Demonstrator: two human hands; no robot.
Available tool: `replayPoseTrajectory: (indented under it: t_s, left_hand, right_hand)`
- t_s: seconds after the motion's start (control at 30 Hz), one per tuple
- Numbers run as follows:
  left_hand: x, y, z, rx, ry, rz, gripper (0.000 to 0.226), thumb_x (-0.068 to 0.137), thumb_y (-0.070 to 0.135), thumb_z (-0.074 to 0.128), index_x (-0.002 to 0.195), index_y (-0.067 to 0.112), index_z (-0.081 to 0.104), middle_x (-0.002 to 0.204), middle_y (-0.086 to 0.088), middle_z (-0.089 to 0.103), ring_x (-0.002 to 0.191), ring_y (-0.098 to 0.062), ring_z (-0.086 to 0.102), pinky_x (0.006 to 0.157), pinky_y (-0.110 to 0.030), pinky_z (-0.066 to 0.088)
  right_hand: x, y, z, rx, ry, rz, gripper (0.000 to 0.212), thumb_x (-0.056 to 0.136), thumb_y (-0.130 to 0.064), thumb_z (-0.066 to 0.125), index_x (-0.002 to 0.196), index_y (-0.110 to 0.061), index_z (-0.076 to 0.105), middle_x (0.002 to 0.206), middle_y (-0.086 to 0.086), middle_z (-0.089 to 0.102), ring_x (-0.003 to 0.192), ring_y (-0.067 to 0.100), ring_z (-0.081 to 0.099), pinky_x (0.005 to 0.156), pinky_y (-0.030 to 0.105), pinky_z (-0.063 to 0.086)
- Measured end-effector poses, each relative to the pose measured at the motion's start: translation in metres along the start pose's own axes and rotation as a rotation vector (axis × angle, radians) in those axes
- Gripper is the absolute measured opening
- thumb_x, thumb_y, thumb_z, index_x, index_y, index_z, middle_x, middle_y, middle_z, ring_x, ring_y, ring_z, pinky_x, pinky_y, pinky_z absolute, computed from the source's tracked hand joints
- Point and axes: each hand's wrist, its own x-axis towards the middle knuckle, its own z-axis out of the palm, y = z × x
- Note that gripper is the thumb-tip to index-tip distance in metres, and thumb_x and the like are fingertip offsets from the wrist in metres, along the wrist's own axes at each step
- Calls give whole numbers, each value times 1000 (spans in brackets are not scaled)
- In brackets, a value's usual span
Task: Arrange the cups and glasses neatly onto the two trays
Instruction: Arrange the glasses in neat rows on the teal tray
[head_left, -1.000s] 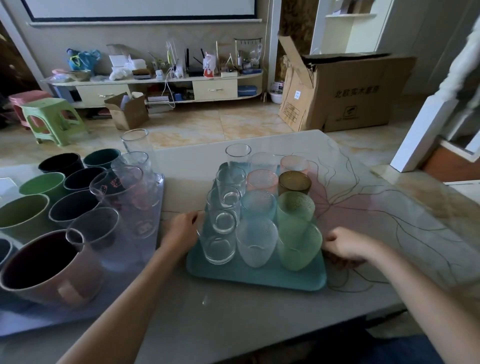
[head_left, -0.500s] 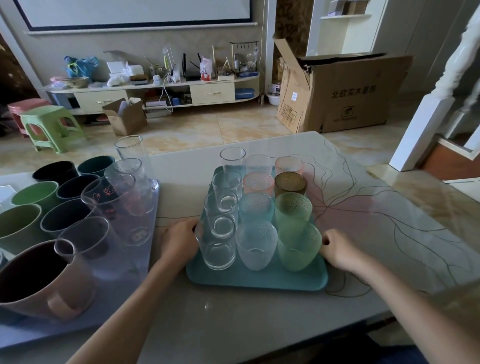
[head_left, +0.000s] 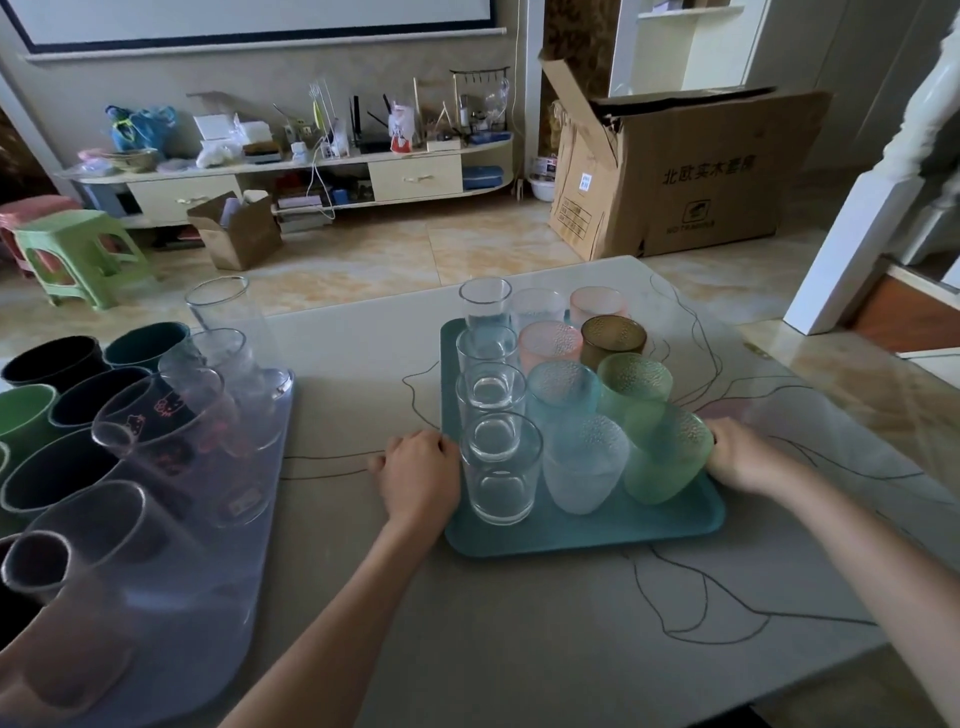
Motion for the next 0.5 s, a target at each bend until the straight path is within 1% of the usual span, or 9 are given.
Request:
replayPoseTrajectory:
  t_s: [0.07,0.1,0.17,0.23,0.3,0.33,0.4,0.43,0.5]
  left_hand:
    - [1,13,6,-23,5,-40,28,92,20,36,86,12,62,102,-8,65,104,-28,49,90,-38,30]
    - [1,20,9,-25,6,-61,29,92,20,35,87,12,63,102,-8,64,104,-27,49,90,-38,30]
    - [1,31,15,-20,9,-99,33,93,22,33,89,12,64,104,-7,64,105,-27,48,91,-39,29]
    - [2,42,21,-17,13,-133,35,93,23,32,93,12,64,105,-7,64,107,-27,47,92,-40,29]
    - [3,49,25,-11,18,-158,36,93,24,31,94,12,65,105,-6,64,108,-27,47,93,-41,28]
    - [4,51,27,-7,20,-168,36,93,24,30,95,13,65,105,-6,65,108,-27,47,93,-40,28]
    - [5,55,29,-8,21,-188,37,93,25,30,95,13,65,105,-5,65,107,-27,48,92,-40,28]
    - [5,56,29,-13,21,-195,37,93,25,30,95,14,65,105,-5,65,107,-27,48,91,-40,28]
    - [4,57,28,-24,24,-197,37,93,26,30,96,14,65,105,-5,65,108,-27,48,91,-40,28]
  right_hand:
    - [8,5,-5,14,61,-10,28,87,-1,48,72,21,55,91,38,63,77,20,55,56,32,28]
    - [11,9,-7,11,97,-12,24,86,4,48,71,21,54,87,38,64,76,18,53,55,32,27]
    - [20,19,-11,-3,157,11,25,85,1,50,61,6,53,75,28,65,74,18,51,55,31,32]
    - [28,28,-15,-15,190,70,28,83,-11,53,56,-11,50,75,20,66,76,24,59,61,33,42]
    - [30,31,-18,6,210,115,27,81,-21,55,55,-15,50,69,15,62,75,24,57,63,33,40]
    - [31,32,-19,21,215,135,28,82,-21,57,55,-17,51,64,10,58,74,24,55,61,32,37]
    - [28,32,-21,76,216,153,23,85,-18,61,63,-18,57,60,2,52,70,24,52,54,27,32]
    - [26,32,-21,112,217,148,17,86,-17,62,69,-15,61,60,0,52,68,23,50,52,26,32]
    - [19,30,-21,170,235,133,9,88,-17,61,84,-10,66,65,4,56,72,25,53,56,27,35]
